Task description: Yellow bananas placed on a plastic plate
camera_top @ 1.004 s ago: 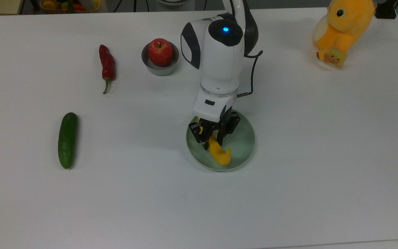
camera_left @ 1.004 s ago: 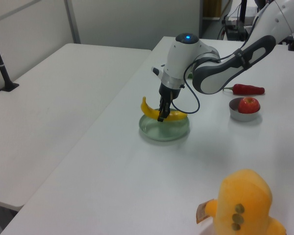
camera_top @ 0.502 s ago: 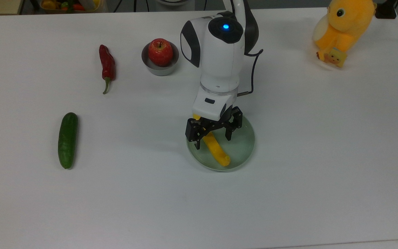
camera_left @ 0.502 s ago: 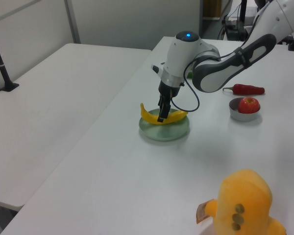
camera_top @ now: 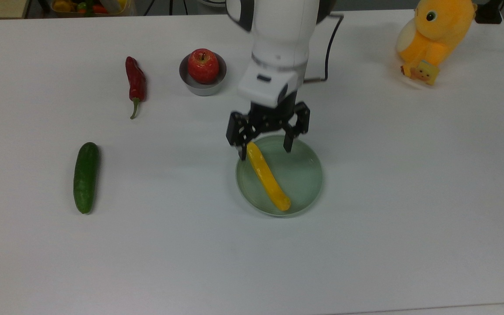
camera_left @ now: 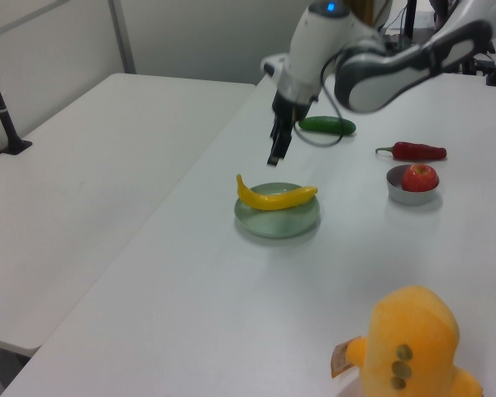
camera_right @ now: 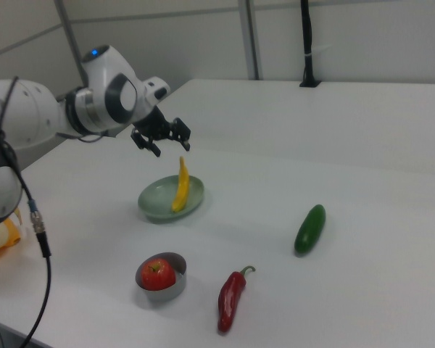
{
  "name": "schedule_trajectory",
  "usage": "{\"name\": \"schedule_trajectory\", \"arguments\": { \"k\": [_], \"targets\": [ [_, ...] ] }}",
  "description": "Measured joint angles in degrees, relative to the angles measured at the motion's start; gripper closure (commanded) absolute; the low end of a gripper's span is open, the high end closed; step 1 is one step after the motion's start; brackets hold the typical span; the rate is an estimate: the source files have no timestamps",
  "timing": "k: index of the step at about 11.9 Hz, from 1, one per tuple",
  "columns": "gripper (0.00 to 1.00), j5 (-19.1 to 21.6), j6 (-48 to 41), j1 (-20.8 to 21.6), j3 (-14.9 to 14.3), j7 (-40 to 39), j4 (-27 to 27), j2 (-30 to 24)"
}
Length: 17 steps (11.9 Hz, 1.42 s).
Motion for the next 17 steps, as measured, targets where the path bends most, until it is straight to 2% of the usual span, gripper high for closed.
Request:
{"name": "schedule_trajectory", "arguments": {
  "k": [2, 4, 6, 10, 13, 15, 17],
  "targets": [
    [0.00, 3.50, -6.52, -0.33, -0.25, 0.56, -0.03, -5.42],
    [0.00, 10.72, -13.05, -1.65, -1.13, 0.59, -0.01, -11.06],
    [0.00, 15.32, -18.85, -3.11, -2.17, 0.59, -0.03, -15.39],
    [0.00, 18.98, -31.43, -4.20, -4.54, 0.59, -0.23, -23.32],
    [0.00, 21.06, -41.22, -4.05, -6.61, 0.59, -0.44, -27.06],
    [0.00, 21.76, -44.95, -3.05, -9.24, 0.59, -0.54, -28.55],
    [0.00, 22.30, -47.70, 0.03, -13.26, 0.56, -0.84, -29.40]
  ]
}}
